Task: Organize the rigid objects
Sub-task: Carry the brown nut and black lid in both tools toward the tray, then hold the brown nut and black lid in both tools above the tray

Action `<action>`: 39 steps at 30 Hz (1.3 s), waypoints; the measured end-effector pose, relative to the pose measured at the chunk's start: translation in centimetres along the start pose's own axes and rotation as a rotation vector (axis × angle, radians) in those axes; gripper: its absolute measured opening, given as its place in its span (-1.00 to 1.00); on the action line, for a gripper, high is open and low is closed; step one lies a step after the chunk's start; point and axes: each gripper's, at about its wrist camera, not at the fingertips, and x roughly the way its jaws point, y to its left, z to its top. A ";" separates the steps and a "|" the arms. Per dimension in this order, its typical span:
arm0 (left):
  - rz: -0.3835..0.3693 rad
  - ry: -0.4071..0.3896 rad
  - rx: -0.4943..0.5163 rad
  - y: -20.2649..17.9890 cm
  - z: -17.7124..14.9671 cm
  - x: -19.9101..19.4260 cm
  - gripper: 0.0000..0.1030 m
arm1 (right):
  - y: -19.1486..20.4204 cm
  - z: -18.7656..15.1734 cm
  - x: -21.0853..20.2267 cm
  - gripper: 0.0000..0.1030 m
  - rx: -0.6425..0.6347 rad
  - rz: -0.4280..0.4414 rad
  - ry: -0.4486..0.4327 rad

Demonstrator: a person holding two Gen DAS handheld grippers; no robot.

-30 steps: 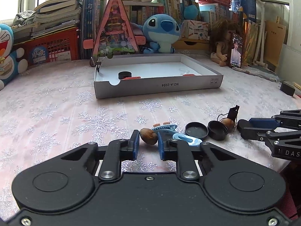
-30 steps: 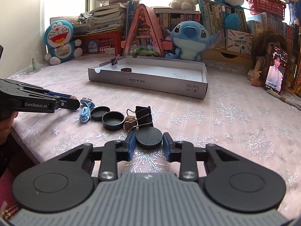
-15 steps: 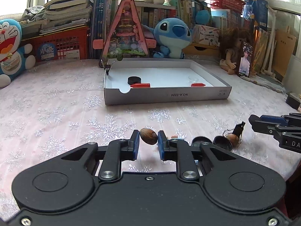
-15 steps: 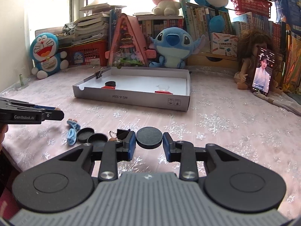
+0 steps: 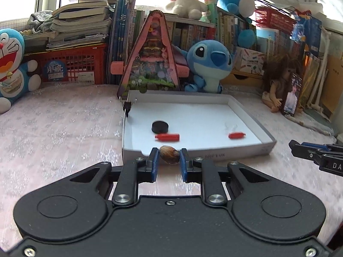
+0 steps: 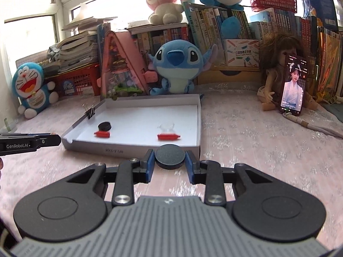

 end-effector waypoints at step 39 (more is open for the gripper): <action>0.156 0.221 -0.096 1.5 8.6 19.3 -0.63 | 0.6 7.8 19.1 -0.30 0.115 -0.043 0.233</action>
